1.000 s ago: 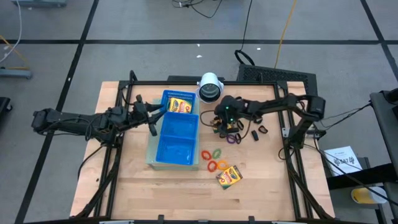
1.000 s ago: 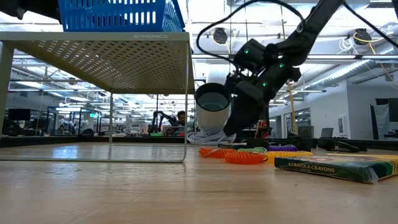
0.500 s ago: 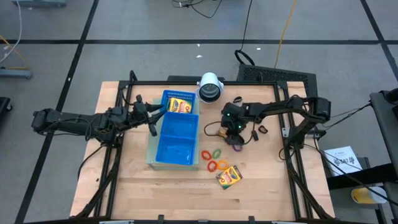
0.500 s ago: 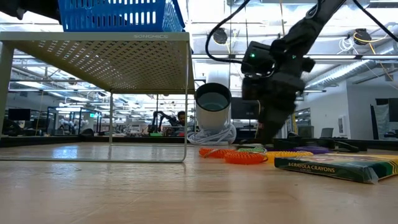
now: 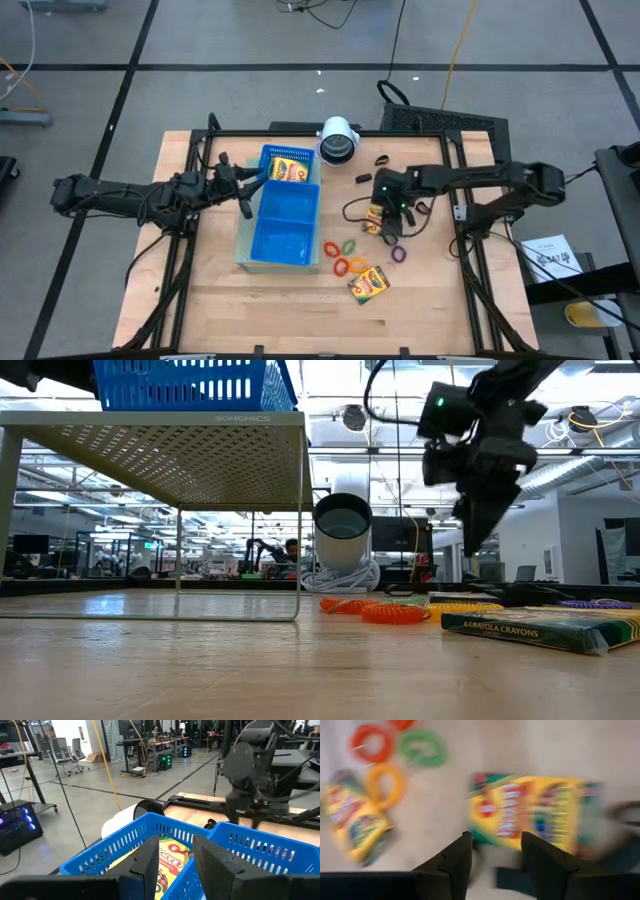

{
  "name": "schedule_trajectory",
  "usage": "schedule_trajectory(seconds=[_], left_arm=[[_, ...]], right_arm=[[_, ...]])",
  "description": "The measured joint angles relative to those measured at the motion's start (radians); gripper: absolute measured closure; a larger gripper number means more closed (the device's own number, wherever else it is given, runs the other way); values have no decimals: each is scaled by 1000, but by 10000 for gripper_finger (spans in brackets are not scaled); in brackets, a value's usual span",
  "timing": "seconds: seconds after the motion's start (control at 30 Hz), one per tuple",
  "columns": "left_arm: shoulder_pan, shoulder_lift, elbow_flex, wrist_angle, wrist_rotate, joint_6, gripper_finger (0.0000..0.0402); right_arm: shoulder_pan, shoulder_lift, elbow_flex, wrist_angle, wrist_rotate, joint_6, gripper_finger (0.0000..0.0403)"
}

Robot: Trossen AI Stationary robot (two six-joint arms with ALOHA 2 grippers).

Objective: Pick & Place Office Desk Supplies
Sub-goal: Put the crayon box into the top blue bin on the shelf

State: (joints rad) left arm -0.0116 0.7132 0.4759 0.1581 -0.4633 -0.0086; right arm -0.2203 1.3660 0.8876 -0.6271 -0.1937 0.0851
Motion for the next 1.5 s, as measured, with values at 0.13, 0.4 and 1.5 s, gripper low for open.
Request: schedule_trajectory(seconds=[0.13,0.4,1.5], left_arm=[[0,0,0,-3,0,0,272],[0,0,0,-6,0,0,273],[12,0,0,-3,-10,0,273]], right_arm=[[-2,-39,-51,135,115,-4,243],[-35,27,-187,292,113,-45,243],[-52,-66,-396,587,177,-113,403]])
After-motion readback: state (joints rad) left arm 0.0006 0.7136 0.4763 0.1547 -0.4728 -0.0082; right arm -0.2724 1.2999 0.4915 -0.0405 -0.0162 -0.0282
